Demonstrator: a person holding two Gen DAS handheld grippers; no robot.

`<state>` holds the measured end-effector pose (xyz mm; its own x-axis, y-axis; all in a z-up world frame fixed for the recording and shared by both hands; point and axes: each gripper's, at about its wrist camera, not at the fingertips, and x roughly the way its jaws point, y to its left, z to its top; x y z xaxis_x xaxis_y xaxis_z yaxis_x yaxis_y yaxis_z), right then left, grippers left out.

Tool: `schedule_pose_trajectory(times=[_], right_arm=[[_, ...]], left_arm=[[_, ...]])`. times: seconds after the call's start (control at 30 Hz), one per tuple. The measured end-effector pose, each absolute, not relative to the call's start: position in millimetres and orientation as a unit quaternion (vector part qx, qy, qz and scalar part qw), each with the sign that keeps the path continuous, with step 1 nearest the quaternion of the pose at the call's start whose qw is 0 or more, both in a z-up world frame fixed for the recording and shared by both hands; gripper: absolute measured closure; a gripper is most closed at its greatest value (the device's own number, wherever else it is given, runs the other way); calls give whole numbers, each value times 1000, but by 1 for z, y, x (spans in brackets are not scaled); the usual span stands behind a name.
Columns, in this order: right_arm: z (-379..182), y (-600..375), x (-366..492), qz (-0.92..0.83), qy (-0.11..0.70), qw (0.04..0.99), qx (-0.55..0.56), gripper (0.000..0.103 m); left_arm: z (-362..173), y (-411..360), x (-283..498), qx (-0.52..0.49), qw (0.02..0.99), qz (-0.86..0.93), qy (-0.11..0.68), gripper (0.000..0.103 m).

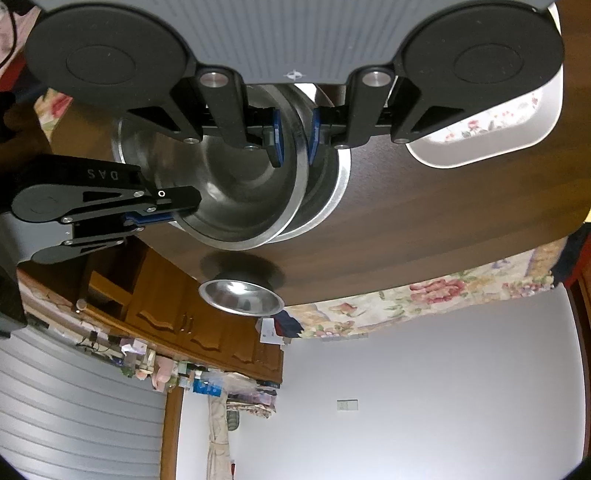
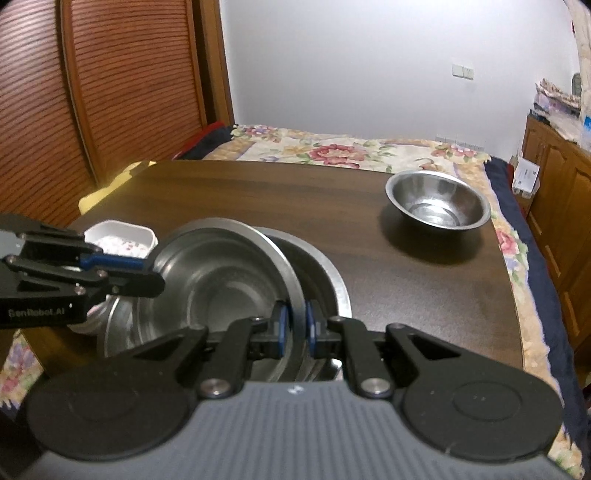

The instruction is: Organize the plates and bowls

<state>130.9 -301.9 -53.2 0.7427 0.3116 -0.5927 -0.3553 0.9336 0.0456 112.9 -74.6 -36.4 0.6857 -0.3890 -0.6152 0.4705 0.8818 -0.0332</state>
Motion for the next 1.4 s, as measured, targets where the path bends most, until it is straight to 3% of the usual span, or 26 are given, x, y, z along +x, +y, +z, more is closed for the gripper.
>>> schedule_pose_trajectory(times=[0.97, 1.2, 1.33, 1.4], right_arm=[[-56, -306, 134, 176, 286, 941, -33, 89], [-41, -316, 130, 172, 260, 950, -8, 89], [-31, -325, 126, 164, 241, 957, 5, 89], [-26, -331, 125, 160, 231, 960, 12, 88]], left_arm=[[-41, -67, 114, 51, 920, -231, 312, 85], [-29, -68, 117, 46, 925, -232, 297, 71], [-18, -71, 122, 47, 930, -234, 280, 54], [-11, -74, 126, 49, 931, -236, 273, 54]])
